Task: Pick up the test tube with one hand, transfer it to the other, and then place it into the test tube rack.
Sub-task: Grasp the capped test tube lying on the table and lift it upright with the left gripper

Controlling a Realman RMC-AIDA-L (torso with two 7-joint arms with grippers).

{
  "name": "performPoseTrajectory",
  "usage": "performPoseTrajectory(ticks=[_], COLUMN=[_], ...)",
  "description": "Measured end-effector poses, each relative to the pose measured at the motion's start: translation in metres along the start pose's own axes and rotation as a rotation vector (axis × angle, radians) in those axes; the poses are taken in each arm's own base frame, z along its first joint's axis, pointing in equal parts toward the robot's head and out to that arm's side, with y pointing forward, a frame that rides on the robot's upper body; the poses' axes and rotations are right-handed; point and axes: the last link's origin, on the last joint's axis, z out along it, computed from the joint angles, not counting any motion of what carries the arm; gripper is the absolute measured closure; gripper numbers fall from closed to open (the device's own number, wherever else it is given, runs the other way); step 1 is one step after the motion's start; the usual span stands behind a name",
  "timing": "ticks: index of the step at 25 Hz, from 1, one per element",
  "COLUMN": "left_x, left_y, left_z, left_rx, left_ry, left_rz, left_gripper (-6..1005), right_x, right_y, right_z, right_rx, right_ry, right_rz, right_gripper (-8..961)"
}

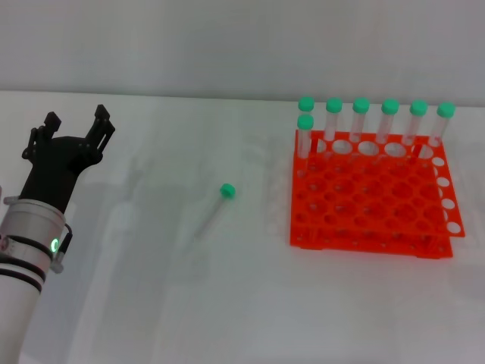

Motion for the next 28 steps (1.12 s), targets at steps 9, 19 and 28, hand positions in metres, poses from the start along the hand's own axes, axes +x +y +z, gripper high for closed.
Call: performPoseTrajectory(ticks=[9, 19, 28], left_x=[0.005, 0.04, 0.087], left_y=[0.008, -0.007, -0.023], left_z=[0.012, 0.065, 0.103], left_rx=[-0.021, -0.151, -0.351], left_ry=[0.007, -0.091, -0.363], left_rz=[-0.027, -0.248, -0.386], left_gripper=[130, 131, 133], right_x=[0.0, -0.003, -0.003], right_y=[-0.001, -0.004, -0.003], right_z=[-0.001, 0.0, 0.001], right_rx=[0.003, 0.003, 0.001], right_ry=[0.002, -0.008, -0.01], right_rz=[-0.002, -0.014, -0.014], right_gripper=[122, 122, 123])
